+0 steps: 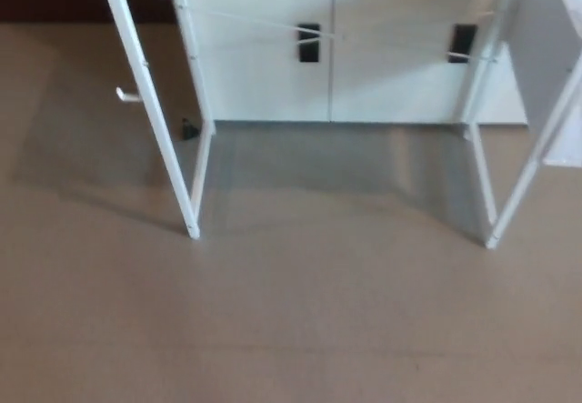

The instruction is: The robot walks towards a table in front, picks a dumpling toy with left hand and puts it in an orange round plate

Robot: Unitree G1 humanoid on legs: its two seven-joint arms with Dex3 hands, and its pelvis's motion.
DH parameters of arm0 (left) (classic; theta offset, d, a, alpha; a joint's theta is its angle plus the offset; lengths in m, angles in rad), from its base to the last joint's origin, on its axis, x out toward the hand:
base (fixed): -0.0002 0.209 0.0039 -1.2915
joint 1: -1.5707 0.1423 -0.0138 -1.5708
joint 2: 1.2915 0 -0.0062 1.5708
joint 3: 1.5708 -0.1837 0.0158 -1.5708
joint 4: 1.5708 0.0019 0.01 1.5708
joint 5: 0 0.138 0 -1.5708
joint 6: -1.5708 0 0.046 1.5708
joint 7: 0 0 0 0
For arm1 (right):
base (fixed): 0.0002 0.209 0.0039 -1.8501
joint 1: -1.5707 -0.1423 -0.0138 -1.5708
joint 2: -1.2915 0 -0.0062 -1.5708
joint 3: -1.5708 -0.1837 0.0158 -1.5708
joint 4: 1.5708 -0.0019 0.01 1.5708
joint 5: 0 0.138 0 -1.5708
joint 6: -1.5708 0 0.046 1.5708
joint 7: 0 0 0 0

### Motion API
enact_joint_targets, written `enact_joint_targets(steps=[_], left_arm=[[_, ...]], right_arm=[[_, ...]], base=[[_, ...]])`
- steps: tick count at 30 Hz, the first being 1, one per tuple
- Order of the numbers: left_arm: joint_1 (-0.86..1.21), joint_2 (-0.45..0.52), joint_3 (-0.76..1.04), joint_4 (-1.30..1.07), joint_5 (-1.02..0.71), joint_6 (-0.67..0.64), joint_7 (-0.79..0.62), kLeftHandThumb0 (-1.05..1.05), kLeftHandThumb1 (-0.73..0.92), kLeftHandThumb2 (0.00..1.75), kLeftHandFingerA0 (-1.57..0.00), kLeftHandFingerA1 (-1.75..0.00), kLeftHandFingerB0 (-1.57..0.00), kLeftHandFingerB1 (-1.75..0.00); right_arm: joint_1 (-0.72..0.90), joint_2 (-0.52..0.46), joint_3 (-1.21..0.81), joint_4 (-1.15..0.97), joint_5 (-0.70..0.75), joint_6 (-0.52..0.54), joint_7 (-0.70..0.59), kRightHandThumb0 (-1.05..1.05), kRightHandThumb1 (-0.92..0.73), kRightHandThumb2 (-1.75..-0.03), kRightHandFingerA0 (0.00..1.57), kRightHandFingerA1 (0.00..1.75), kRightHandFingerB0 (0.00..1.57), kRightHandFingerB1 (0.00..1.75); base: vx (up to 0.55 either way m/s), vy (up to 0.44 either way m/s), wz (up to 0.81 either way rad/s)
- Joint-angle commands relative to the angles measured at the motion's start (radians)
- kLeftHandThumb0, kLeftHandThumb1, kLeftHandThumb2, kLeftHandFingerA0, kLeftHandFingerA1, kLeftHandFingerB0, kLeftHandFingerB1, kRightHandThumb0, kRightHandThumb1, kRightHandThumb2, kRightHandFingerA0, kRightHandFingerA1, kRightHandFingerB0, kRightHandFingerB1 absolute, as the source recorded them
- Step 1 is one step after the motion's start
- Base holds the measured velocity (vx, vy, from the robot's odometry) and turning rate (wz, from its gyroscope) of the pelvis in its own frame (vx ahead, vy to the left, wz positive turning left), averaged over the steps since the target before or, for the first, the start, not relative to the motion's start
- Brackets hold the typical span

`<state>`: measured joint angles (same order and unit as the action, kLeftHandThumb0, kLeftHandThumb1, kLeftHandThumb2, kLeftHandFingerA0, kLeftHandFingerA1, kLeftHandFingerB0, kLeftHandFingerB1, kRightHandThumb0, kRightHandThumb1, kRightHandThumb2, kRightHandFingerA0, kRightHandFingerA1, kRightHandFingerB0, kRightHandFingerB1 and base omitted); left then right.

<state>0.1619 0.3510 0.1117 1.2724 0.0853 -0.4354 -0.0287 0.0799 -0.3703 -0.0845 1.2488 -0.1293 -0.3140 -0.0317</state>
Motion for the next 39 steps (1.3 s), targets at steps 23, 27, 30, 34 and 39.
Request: enact_joint_targets(steps=[23,27,30,34,39], left_arm=[[0.065,0.009,0.001,0.019,-0.001,-0.003,0.005,-0.53,0.64,0.59,-0.93,-0.99,-0.37,-0.40],[0.080,0.010,0.003,0.021,0.000,-0.008,0.008,-0.54,0.65,0.58,-0.86,-0.91,-0.38,-0.40],[0.081,0.009,0.005,0.018,-0.003,-0.008,0.006,-0.55,0.48,0.90,-0.80,-0.88,-0.30,-0.53],[0.086,0.006,-0.003,0.013,0.005,-0.009,0.025,-0.52,0.66,0.59,-0.76,-0.80,-0.37,-0.40],[0.093,0.009,0.003,0.014,-0.004,-0.012,0.013,-0.58,0.49,0.88,-0.78,-0.86,-0.32,-0.53]], right_arm=[[0.030,-0.012,0.029,0.009,-0.008,-0.003,0.004,-0.62,-0.58,-0.93,0.69,0.69,0.39,0.51],[0.042,-0.013,0.041,-0.018,-0.015,-0.004,0.009,-0.60,-0.73,-0.62,0.75,0.65,0.45,0.37],[0.045,-0.013,0.041,-0.028,-0.012,0.000,0.010,-0.60,-0.73,-0.62,0.75,0.66,0.45,0.37],[0.053,-0.012,0.036,-0.040,-0.007,-0.001,0.011,-0.61,-0.73,-0.62,0.73,0.63,0.46,0.37],[0.049,-0.007,0.041,-0.024,-0.014,-0.004,0.002,-0.61,-0.73,-0.62,0.75,0.65,0.46,0.37]], base=[[0.47,0.038,-0.10],[0.44,-0.144,0.32],[0.42,-0.140,0.29],[0.21,-0.054,0.01],[0.18,0.086,-0.13]])
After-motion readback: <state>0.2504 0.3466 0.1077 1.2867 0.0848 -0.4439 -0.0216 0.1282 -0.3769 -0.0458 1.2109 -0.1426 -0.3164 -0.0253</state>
